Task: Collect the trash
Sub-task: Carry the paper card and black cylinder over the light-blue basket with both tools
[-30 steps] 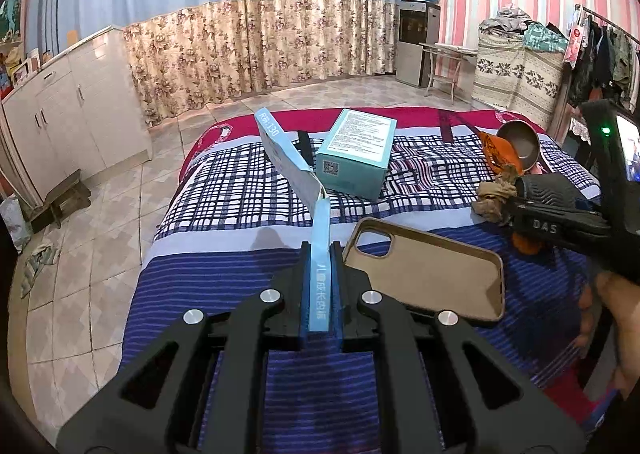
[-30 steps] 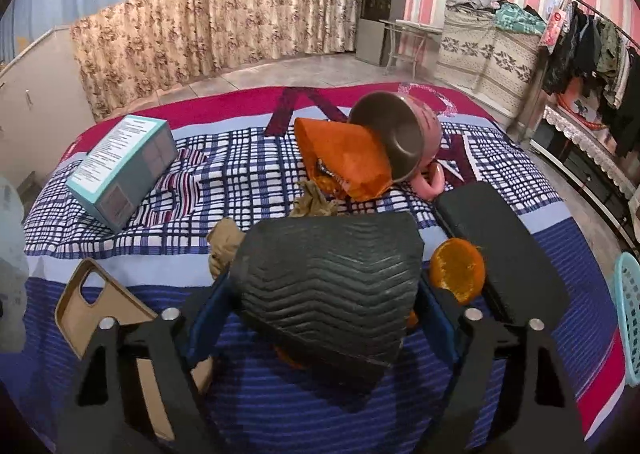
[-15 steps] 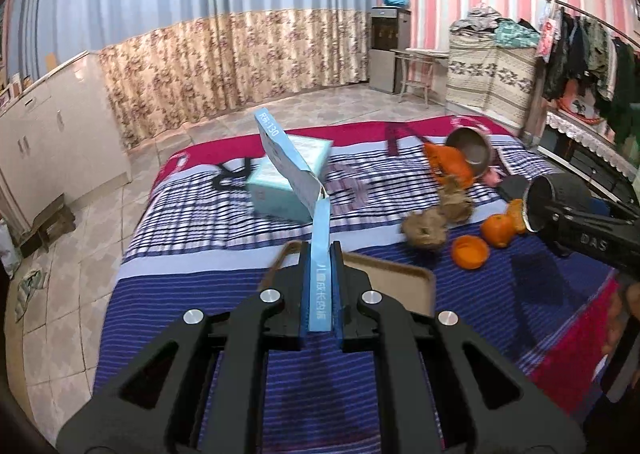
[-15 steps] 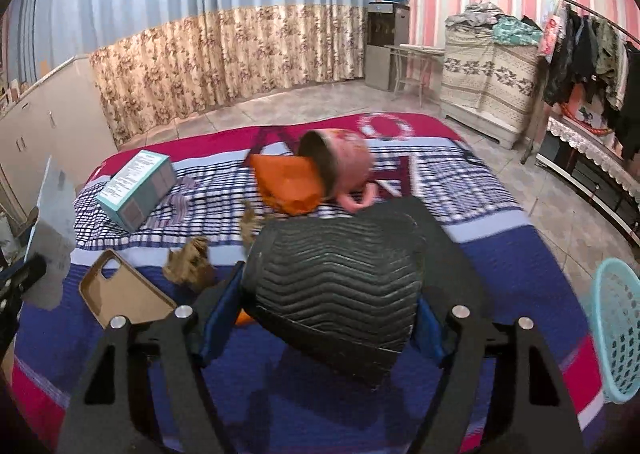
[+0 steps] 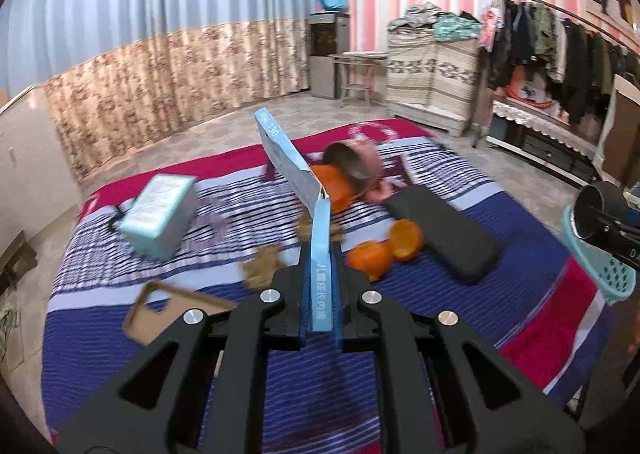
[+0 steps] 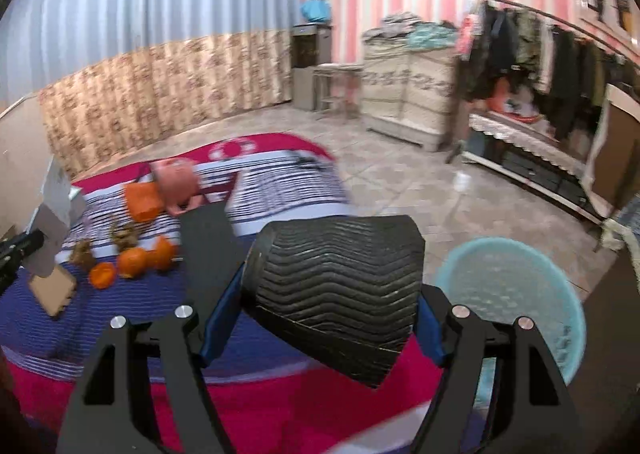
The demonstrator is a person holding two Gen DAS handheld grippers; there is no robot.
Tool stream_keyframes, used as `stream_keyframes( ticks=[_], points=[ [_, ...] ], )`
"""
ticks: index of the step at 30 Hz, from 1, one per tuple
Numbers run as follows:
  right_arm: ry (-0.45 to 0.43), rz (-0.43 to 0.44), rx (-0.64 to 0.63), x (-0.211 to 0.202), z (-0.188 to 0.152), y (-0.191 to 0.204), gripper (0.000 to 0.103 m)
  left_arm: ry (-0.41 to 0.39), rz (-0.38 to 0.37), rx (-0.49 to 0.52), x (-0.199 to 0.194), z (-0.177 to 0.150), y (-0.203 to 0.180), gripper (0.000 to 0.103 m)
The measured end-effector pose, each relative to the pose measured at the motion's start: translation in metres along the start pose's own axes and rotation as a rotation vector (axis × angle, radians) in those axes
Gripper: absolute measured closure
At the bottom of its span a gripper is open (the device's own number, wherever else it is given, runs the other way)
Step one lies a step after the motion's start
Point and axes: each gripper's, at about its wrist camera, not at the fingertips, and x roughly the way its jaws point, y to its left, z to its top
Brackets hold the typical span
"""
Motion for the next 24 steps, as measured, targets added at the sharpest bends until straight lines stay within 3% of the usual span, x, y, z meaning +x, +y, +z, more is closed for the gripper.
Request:
stream_keyframes(
  ticks=[8,17,24],
  points=[
    [-0.016,-0.139,0.145,0.001,-0.012,-0.120,0.030,-0.029,-0.100,0.099,0.009,0.018,-0.085,0.095],
    [0.004,-0.194,0.223,0.011,-0.017,-0.200,0.030,-0.017,-0.217,0.175,0.022,0.030,-0.176,0.095],
    [0.020,-0.214,0.243,0.021,-0.024,-0.234,0.030,-0.015,-0.304,0.277,0.029,0.026,-0.254,0.095]
  ],
)
